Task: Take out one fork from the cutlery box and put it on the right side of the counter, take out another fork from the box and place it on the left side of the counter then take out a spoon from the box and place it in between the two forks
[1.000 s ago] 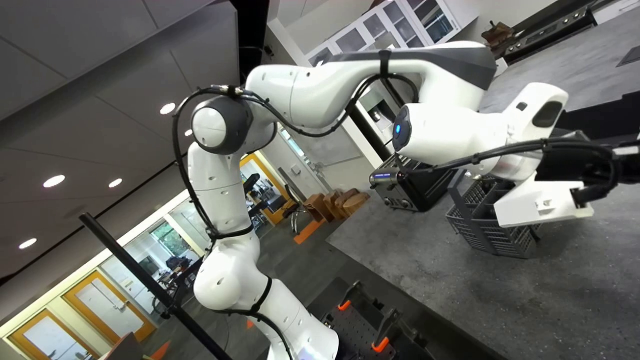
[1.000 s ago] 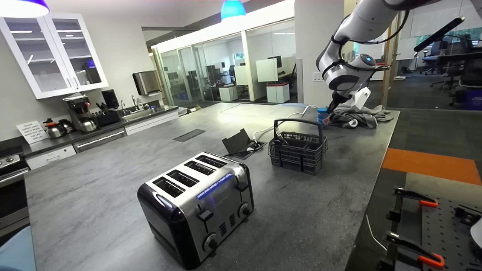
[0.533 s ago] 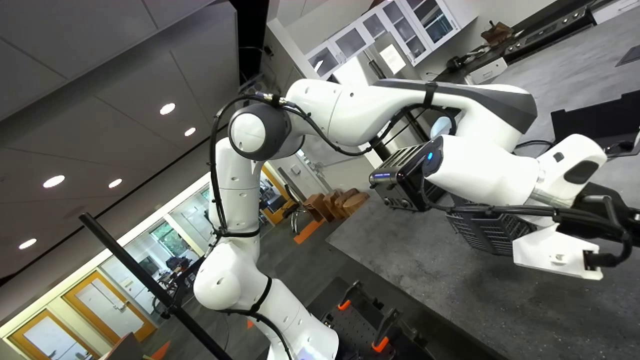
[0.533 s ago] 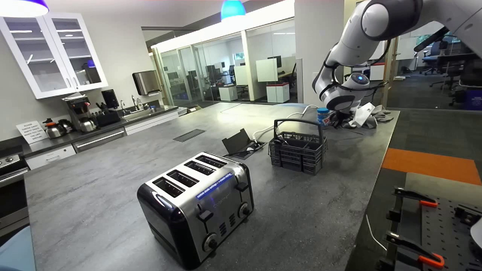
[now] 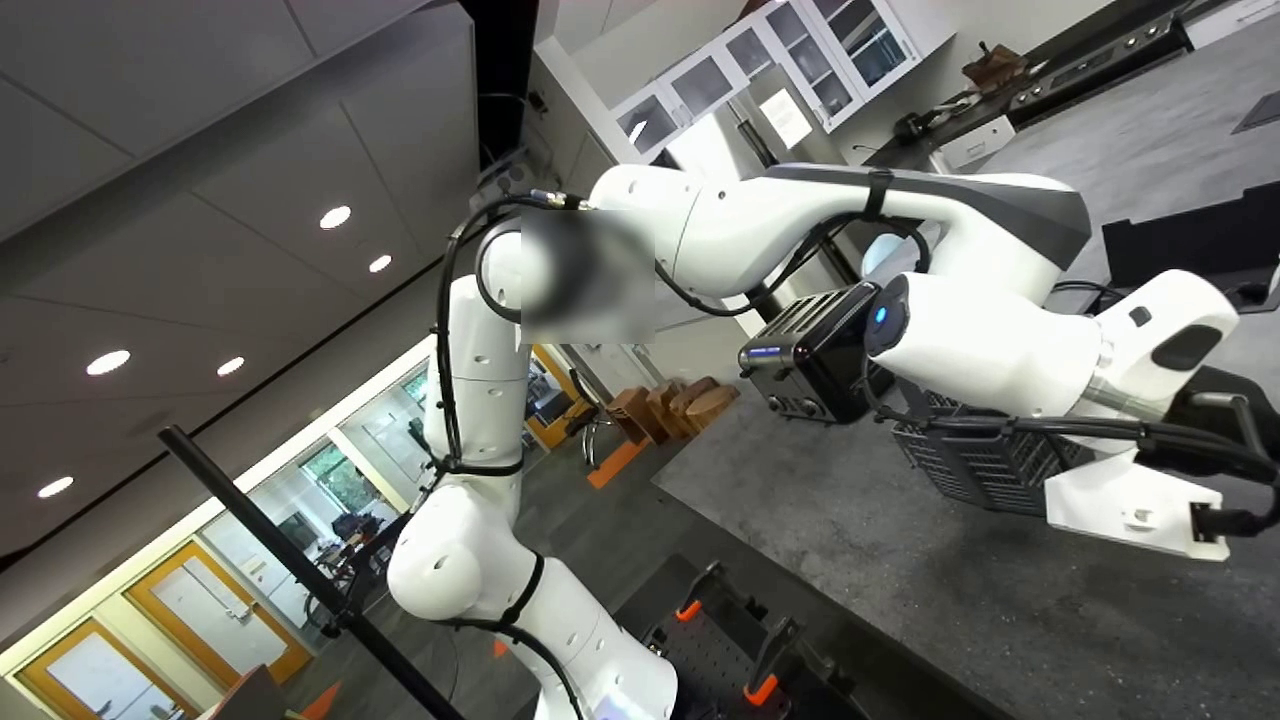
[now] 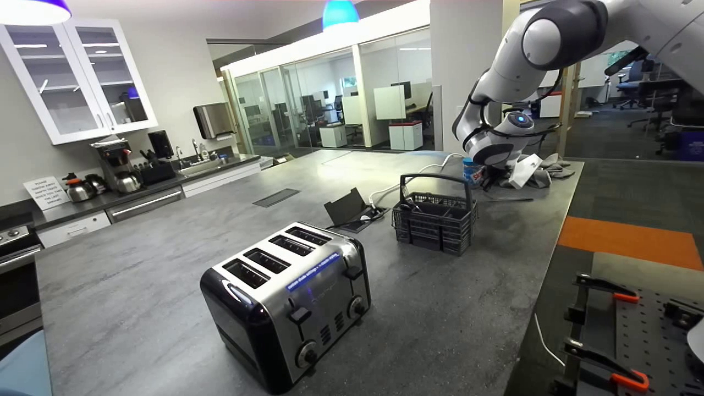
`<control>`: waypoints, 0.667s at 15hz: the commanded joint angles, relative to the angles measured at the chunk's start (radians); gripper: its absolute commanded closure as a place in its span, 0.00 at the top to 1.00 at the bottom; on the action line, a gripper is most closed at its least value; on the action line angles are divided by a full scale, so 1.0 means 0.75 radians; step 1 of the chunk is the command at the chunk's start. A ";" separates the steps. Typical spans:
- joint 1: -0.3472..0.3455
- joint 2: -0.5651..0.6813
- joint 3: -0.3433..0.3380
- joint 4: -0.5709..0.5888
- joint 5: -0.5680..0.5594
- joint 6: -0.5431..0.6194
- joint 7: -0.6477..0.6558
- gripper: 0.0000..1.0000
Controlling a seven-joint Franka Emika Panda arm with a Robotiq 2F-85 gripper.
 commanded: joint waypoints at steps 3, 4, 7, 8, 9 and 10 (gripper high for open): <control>-0.002 -0.058 0.031 -0.032 -0.016 -0.035 0.011 0.66; -0.004 -0.092 0.041 -0.059 -0.026 -0.060 0.005 0.74; -0.015 -0.217 0.075 -0.156 -0.094 -0.144 0.015 0.96; -0.013 -0.269 0.079 -0.190 -0.125 -0.177 0.022 0.99; -0.011 -0.311 0.081 -0.220 -0.168 -0.214 0.044 1.00; -0.005 -0.355 0.079 -0.248 -0.215 -0.242 0.071 1.00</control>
